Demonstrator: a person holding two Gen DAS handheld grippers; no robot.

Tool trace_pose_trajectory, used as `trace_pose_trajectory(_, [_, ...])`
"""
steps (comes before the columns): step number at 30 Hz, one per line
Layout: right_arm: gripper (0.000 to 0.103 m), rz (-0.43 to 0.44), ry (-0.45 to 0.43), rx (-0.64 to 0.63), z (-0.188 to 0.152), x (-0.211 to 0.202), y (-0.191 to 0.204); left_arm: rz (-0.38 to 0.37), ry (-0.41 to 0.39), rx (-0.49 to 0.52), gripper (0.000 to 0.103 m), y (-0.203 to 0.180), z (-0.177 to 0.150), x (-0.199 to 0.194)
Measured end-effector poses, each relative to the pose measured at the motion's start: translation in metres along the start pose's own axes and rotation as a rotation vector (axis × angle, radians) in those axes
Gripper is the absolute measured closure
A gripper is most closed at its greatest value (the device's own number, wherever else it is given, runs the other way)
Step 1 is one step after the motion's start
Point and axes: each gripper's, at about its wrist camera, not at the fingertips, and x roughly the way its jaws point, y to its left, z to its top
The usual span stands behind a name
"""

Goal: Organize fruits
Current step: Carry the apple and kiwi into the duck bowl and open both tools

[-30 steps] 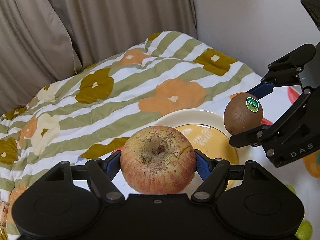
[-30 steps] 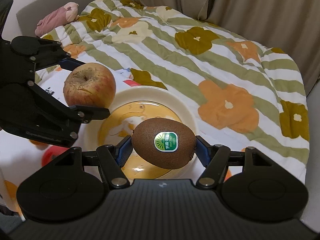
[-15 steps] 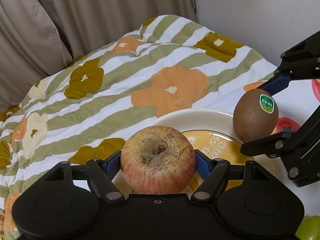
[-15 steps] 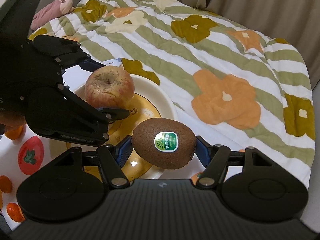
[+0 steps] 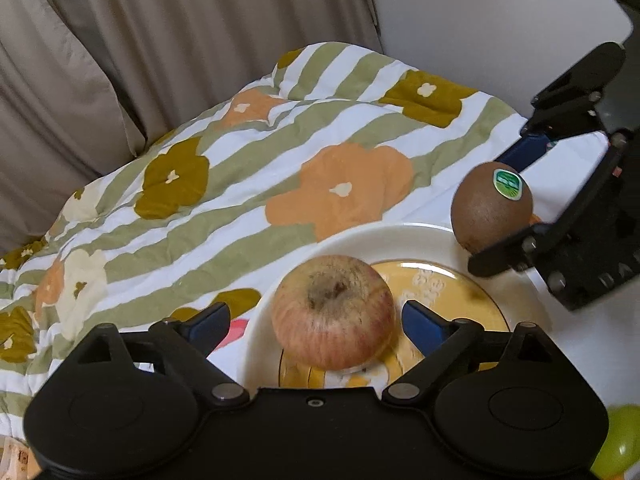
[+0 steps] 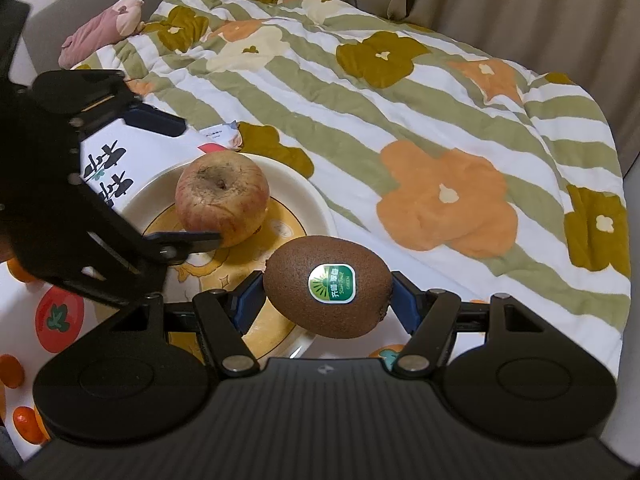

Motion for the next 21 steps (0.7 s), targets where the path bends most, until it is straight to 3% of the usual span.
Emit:
trace_pose_trajectory(13, [0.021, 0.033, -0.003, -0.135, 0.003, 0.02, 0.035, 0.021, 0.036, -0.164, 0.006, 0.006, -0.032, -0.034])
trace_pose_trajectory(21, [0.021, 0.021, 0.002, -0.247, -0.005, 0.041, 0.056, 0.058, 0.054, -0.179, 0.006, 0.008, -0.045, -0.045])
